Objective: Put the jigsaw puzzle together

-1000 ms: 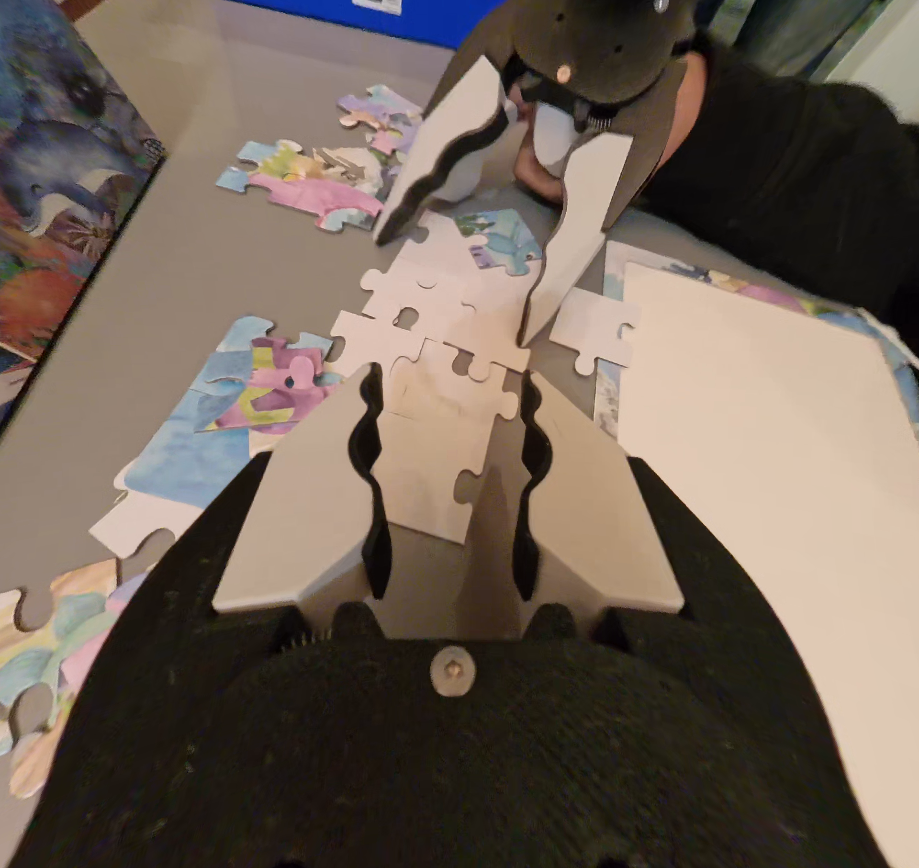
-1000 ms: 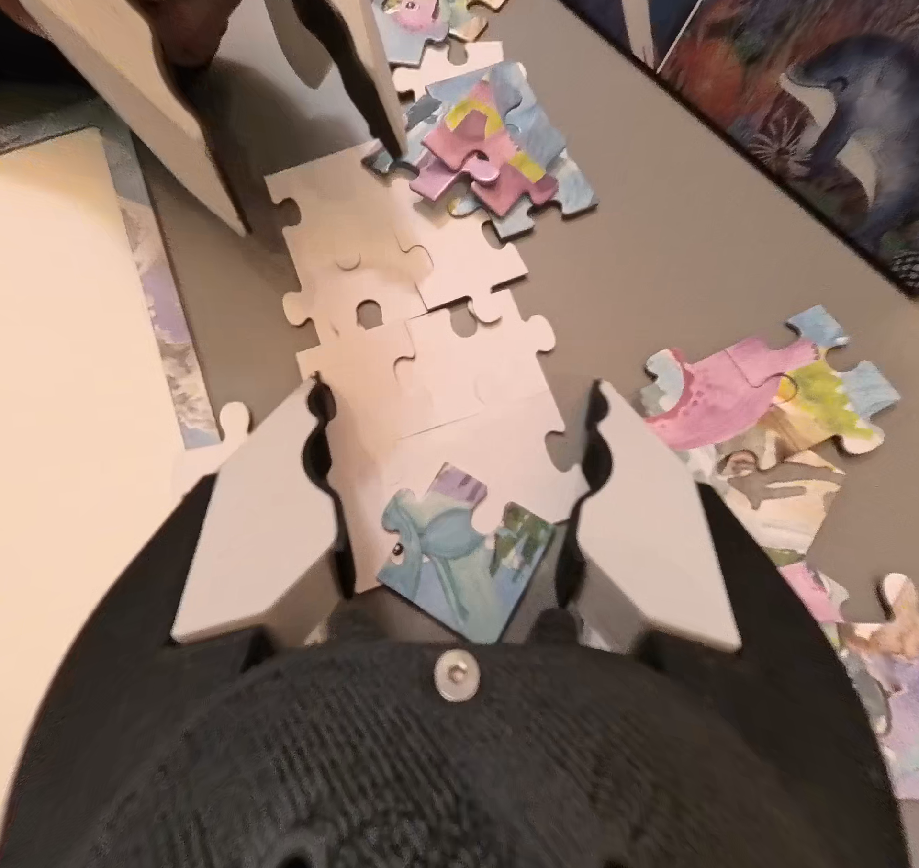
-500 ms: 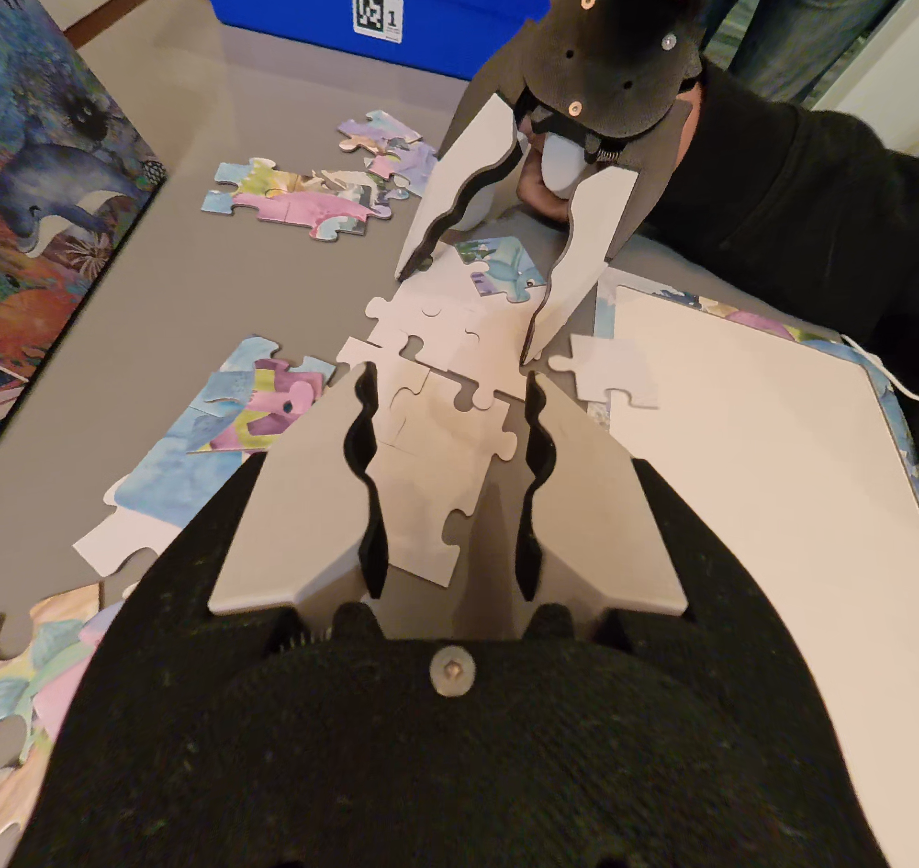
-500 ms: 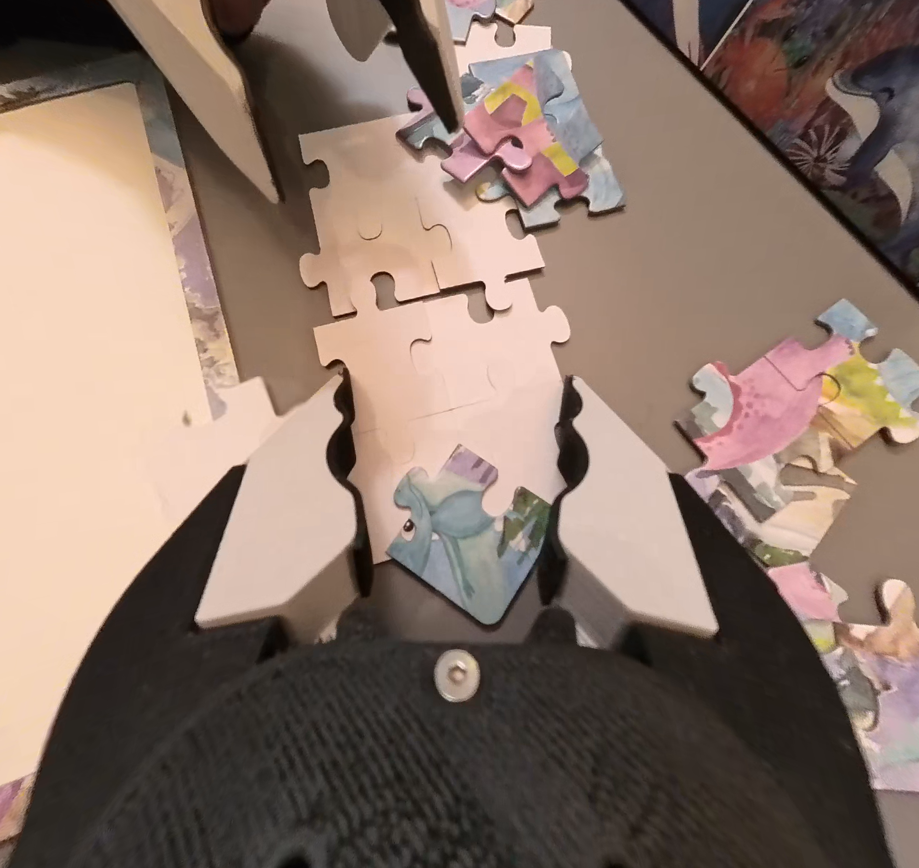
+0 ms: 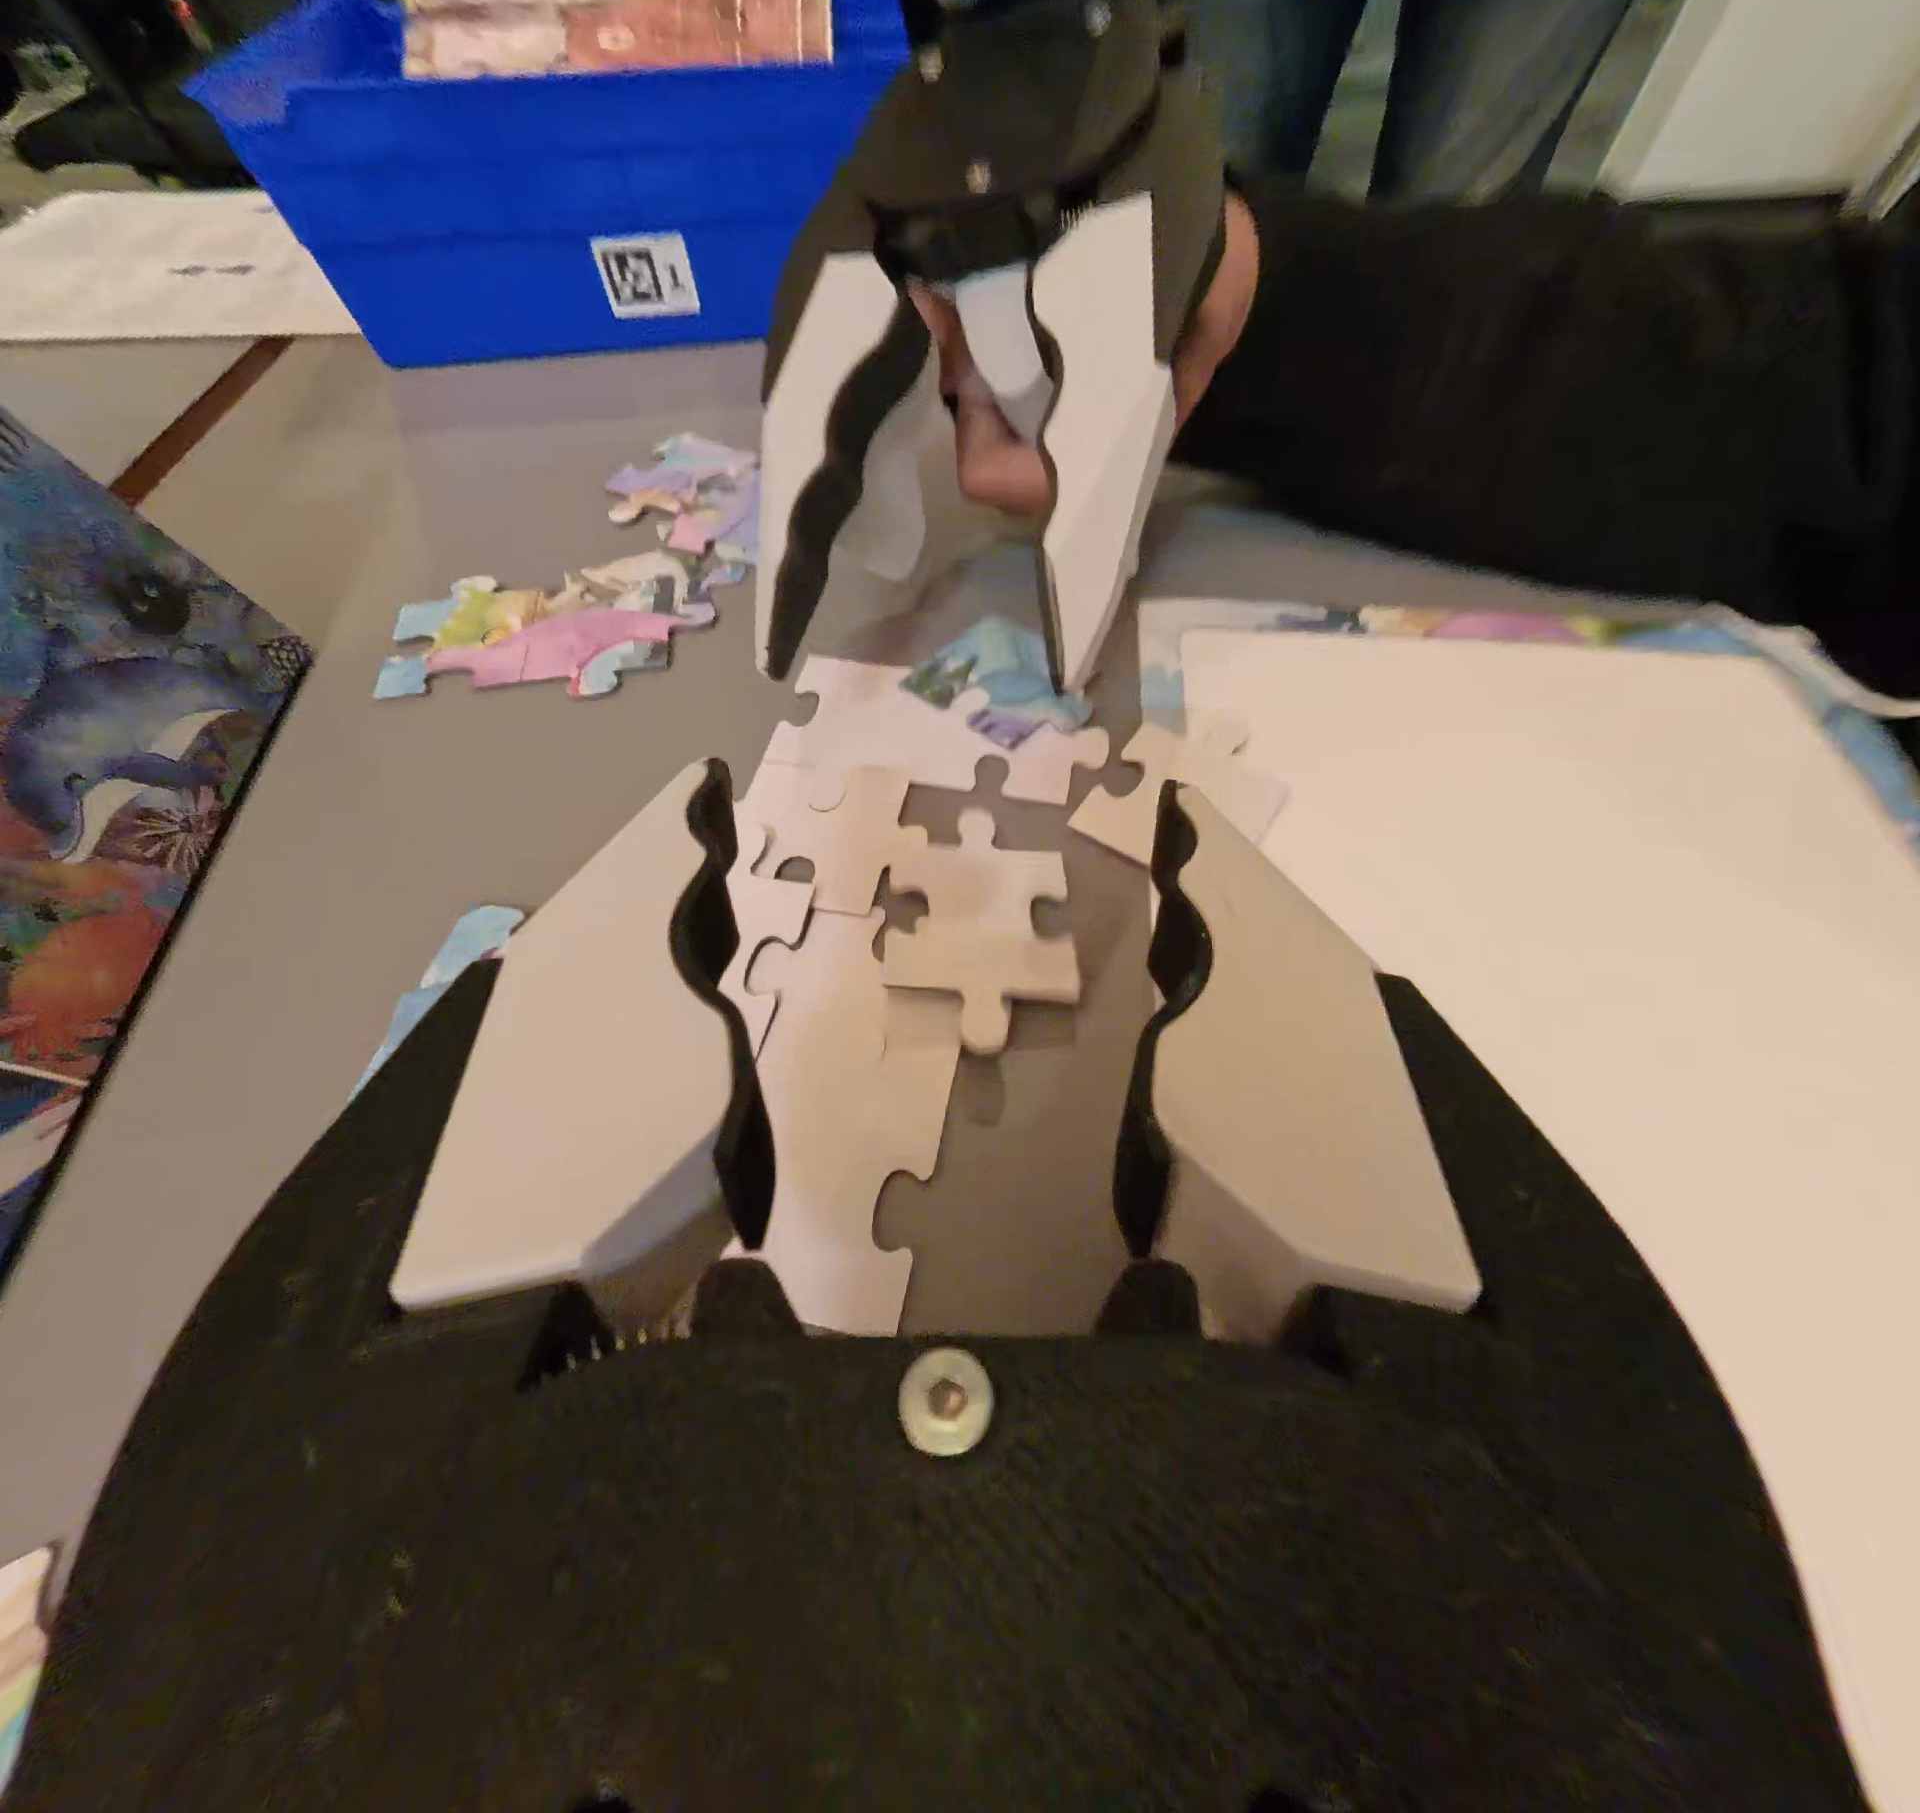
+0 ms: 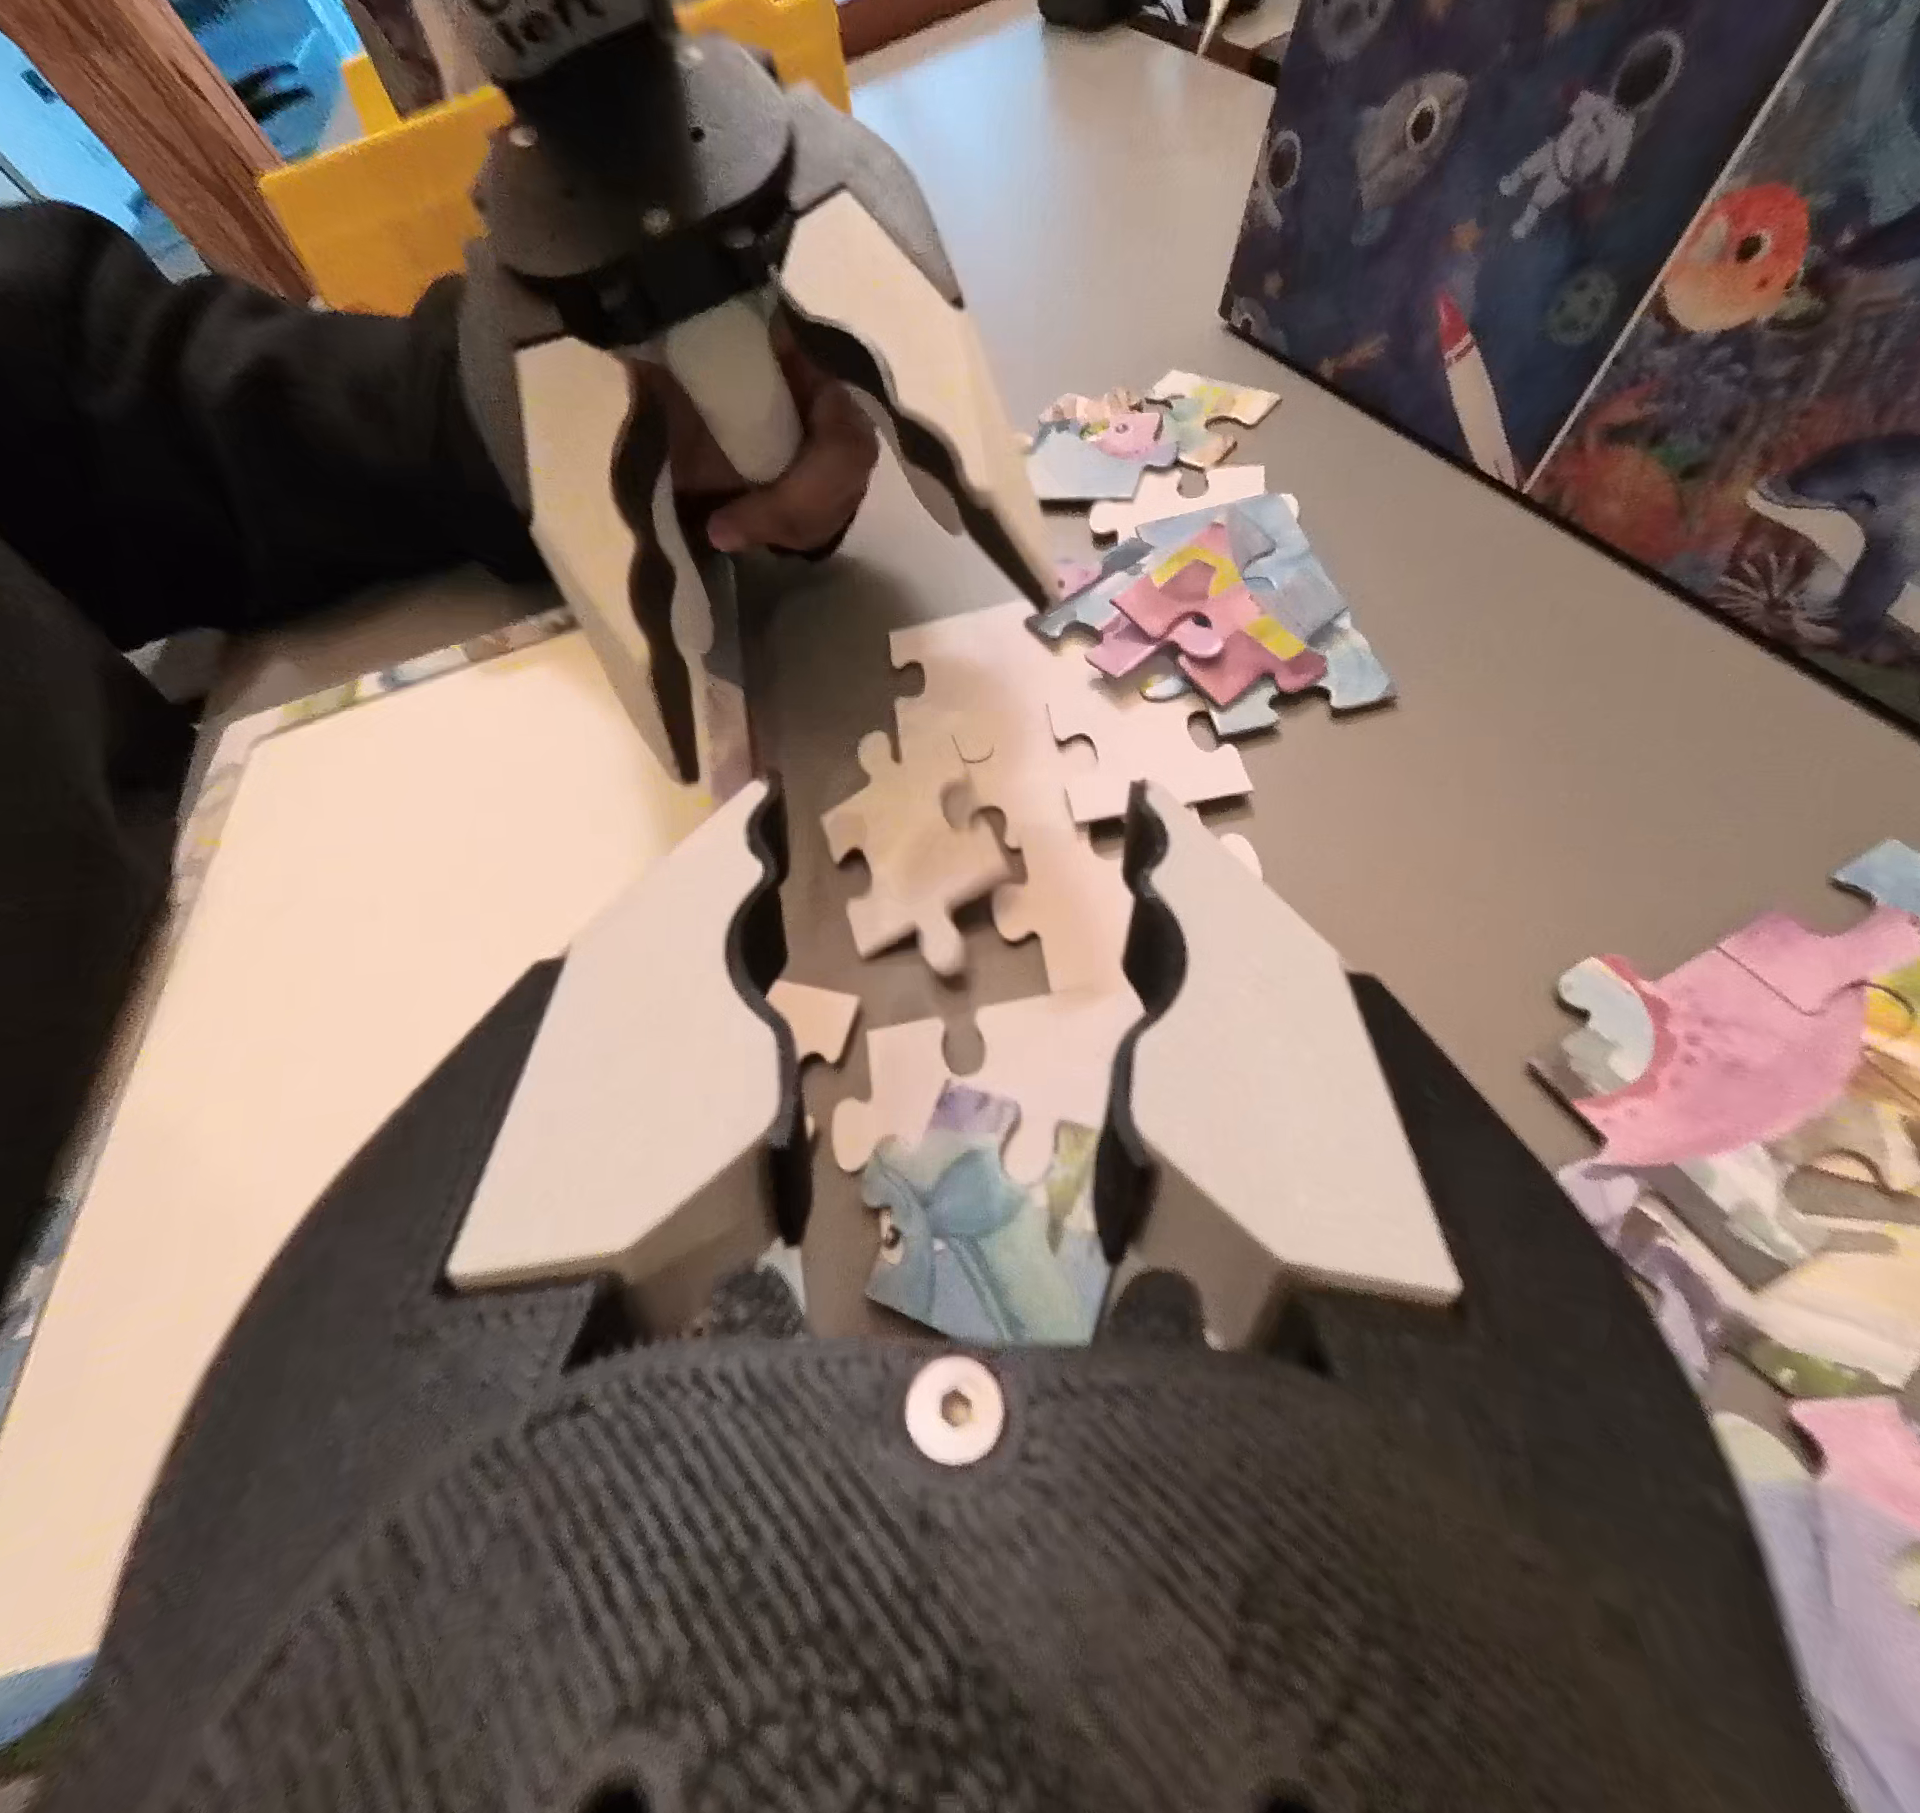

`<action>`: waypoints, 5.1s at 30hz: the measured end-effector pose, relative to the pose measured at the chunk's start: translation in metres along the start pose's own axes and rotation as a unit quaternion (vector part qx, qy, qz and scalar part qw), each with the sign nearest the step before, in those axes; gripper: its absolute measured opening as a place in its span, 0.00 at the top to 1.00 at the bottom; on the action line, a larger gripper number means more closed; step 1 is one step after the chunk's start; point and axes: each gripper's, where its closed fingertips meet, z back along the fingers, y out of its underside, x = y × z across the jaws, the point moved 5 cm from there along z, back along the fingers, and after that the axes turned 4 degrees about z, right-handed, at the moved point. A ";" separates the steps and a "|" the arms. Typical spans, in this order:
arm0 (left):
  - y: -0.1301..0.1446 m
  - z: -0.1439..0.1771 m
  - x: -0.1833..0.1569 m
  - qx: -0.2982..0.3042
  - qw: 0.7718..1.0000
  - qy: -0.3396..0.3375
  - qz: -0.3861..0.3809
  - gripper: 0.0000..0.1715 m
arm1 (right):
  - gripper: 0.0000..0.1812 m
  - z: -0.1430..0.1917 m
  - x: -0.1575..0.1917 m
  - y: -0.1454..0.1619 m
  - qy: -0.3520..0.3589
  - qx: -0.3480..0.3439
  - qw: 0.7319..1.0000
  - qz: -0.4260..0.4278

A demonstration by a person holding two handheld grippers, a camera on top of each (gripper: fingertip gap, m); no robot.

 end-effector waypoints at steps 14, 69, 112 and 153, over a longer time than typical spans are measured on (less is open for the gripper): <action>0.011 -0.011 0.006 0.040 0.999 -0.033 0.011 0.59 | 0.75 -0.008 -0.034 0.042 0.138 0.155 0.978 0.033; -0.034 0.033 0.018 -0.231 0.936 0.112 0.241 1.00 | 1.00 -0.024 0.021 -0.033 -0.072 -0.154 0.985 -0.031; -0.026 0.030 0.025 -0.123 0.973 -0.196 0.017 1.00 | 1.00 -0.013 -0.001 -0.027 -0.085 -0.146 0.963 -0.211; -0.016 0.017 0.029 -0.147 0.944 0.032 0.294 1.00 | 1.00 0.002 -0.015 -0.036 -0.015 -0.216 0.958 -0.189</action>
